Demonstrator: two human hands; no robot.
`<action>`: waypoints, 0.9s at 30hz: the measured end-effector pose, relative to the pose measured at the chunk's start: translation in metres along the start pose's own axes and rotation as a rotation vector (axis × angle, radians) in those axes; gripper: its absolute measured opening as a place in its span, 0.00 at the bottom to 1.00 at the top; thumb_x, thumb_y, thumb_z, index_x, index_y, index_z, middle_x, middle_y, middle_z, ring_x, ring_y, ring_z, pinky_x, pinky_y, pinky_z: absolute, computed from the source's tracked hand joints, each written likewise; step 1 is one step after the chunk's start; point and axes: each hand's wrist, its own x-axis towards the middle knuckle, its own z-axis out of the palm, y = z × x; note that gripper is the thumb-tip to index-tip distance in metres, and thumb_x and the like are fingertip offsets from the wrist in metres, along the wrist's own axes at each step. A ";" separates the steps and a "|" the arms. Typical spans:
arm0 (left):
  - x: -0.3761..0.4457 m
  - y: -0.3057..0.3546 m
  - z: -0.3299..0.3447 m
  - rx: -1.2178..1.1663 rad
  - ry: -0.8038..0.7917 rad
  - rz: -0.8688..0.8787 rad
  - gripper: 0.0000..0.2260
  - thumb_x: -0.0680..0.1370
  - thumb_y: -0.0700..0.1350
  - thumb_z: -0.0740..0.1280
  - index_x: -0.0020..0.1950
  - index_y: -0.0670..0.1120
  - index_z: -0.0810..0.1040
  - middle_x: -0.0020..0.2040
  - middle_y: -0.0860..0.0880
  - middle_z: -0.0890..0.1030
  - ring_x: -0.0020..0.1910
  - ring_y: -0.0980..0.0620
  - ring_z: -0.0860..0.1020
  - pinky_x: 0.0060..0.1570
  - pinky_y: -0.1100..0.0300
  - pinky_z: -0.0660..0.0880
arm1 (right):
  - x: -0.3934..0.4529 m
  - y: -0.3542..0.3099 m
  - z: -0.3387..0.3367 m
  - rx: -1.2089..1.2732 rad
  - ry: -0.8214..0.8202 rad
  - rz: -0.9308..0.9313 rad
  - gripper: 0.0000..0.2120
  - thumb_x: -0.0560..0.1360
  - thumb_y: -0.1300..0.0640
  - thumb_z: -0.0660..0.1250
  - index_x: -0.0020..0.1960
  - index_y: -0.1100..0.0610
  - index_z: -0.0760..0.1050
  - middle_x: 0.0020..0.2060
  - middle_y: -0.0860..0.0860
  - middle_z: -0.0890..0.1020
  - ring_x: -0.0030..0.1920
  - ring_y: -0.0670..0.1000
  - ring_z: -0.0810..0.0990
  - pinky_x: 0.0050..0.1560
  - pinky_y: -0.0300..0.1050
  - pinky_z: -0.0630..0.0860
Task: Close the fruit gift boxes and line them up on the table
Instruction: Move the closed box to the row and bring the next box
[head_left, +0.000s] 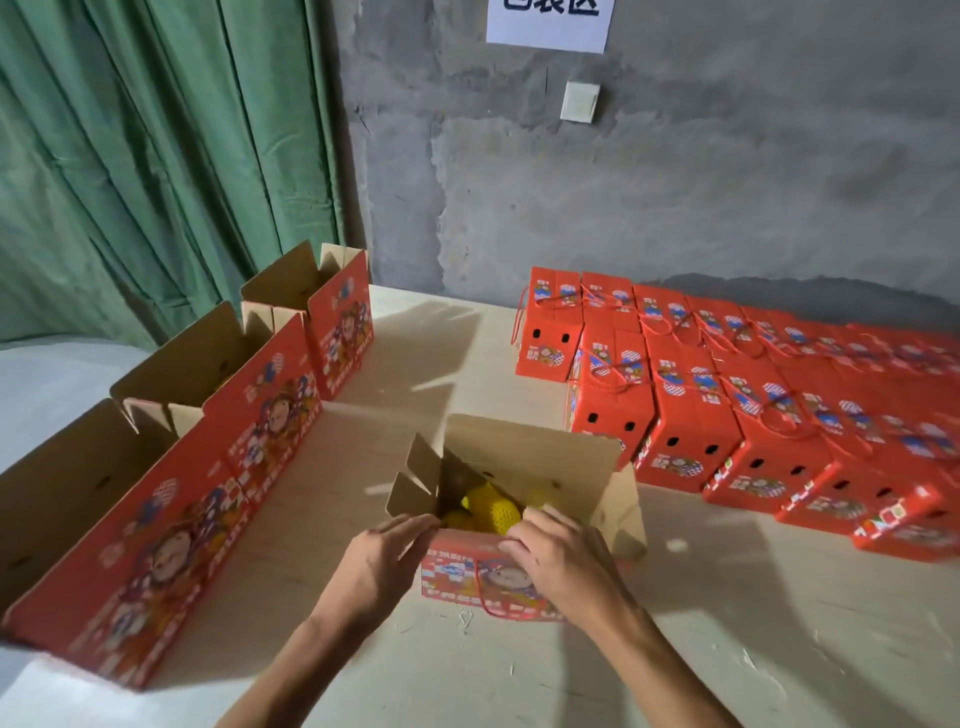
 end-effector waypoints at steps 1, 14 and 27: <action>-0.004 0.002 0.000 -0.021 0.014 -0.039 0.10 0.80 0.49 0.71 0.59 0.48 0.85 0.51 0.56 0.85 0.44 0.59 0.82 0.44 0.65 0.80 | -0.007 -0.008 -0.001 0.020 0.006 0.022 0.10 0.76 0.50 0.74 0.39 0.52 0.80 0.36 0.46 0.79 0.39 0.49 0.78 0.33 0.44 0.72; -0.039 0.029 0.027 -0.180 0.331 -0.203 0.07 0.79 0.54 0.67 0.57 0.57 0.81 0.57 0.61 0.81 0.59 0.55 0.77 0.60 0.47 0.71 | -0.074 -0.014 -0.038 0.294 0.106 0.339 0.11 0.80 0.44 0.68 0.45 0.49 0.84 0.38 0.41 0.82 0.39 0.44 0.79 0.38 0.44 0.78; 0.043 -0.012 0.016 -1.330 -0.044 -0.808 0.16 0.84 0.46 0.59 0.67 0.43 0.79 0.65 0.48 0.83 0.64 0.50 0.79 0.58 0.55 0.72 | -0.098 0.085 -0.022 0.836 0.101 1.216 0.08 0.82 0.53 0.67 0.48 0.56 0.82 0.37 0.53 0.84 0.34 0.49 0.79 0.31 0.40 0.73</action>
